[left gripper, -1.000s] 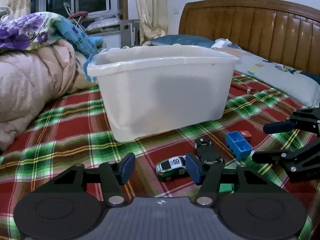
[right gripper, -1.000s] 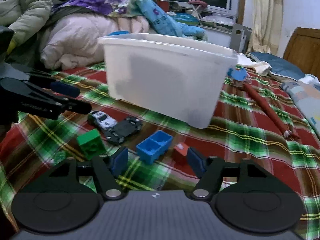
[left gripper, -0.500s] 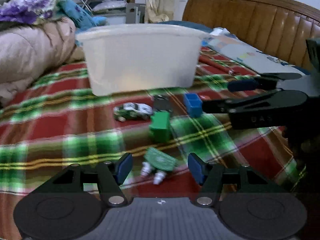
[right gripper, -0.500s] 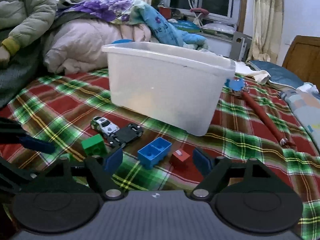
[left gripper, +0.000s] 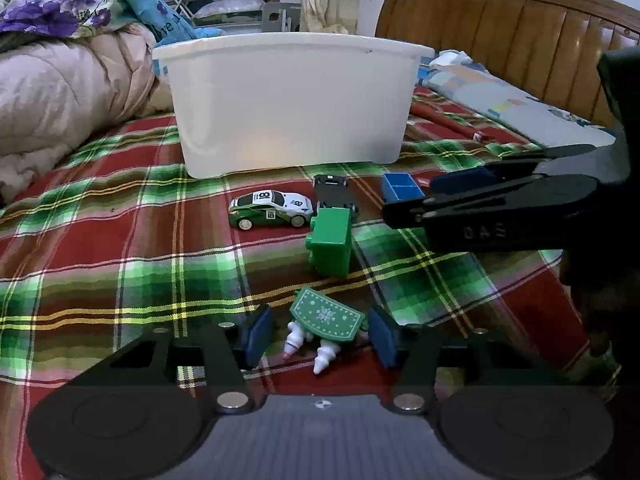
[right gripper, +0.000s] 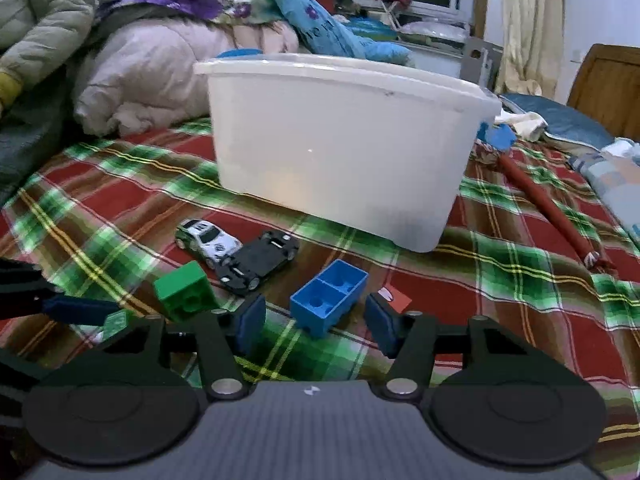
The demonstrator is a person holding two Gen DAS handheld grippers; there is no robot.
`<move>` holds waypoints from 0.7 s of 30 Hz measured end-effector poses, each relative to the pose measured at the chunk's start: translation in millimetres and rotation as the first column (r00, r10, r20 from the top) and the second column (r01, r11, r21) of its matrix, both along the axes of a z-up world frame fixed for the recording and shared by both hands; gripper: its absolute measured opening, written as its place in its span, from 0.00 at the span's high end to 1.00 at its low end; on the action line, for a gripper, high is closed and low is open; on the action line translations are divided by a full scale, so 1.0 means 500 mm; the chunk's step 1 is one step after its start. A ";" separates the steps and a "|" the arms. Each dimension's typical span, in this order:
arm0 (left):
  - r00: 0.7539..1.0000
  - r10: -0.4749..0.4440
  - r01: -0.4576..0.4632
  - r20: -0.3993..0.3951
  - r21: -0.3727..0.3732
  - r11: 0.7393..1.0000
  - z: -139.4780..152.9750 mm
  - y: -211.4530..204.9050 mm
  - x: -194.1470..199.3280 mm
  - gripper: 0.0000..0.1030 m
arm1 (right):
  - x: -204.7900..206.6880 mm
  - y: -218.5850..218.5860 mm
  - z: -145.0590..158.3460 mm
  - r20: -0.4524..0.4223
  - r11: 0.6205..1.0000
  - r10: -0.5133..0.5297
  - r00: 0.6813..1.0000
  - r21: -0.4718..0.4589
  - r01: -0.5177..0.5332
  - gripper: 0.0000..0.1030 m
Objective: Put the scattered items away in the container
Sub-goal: 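Grasp the green pegged board with the left gripper while the right gripper grasps the blue block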
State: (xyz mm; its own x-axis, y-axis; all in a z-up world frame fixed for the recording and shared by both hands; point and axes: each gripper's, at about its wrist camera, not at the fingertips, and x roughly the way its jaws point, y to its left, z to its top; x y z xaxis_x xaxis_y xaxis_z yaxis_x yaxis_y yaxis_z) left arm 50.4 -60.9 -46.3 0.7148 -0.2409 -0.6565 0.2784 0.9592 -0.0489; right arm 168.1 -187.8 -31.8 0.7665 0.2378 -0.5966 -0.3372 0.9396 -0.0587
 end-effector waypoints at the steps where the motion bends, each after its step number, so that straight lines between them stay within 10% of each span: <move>1: 1.000 0.002 -0.002 0.000 0.000 1.000 -0.001 0.000 0.000 0.45 | 0.003 0.000 -0.002 -0.004 1.000 -0.007 1.000 0.005 0.007 0.42; 5: 1.000 0.003 -0.003 -0.002 0.005 1.000 -0.004 -0.003 0.000 0.45 | 0.013 0.007 -0.015 -0.010 0.999 -0.031 0.999 -0.009 0.031 0.43; 8: 1.000 -0.007 0.007 0.005 0.010 1.000 -0.005 -0.005 0.000 0.50 | 0.021 0.005 -0.024 -0.019 0.999 -0.046 0.999 0.002 0.046 0.62; 21: 1.000 0.007 -0.006 0.011 -0.022 1.000 0.011 0.008 0.004 0.55 | 0.006 0.005 -0.008 0.020 0.999 -0.043 0.999 -0.007 0.043 0.67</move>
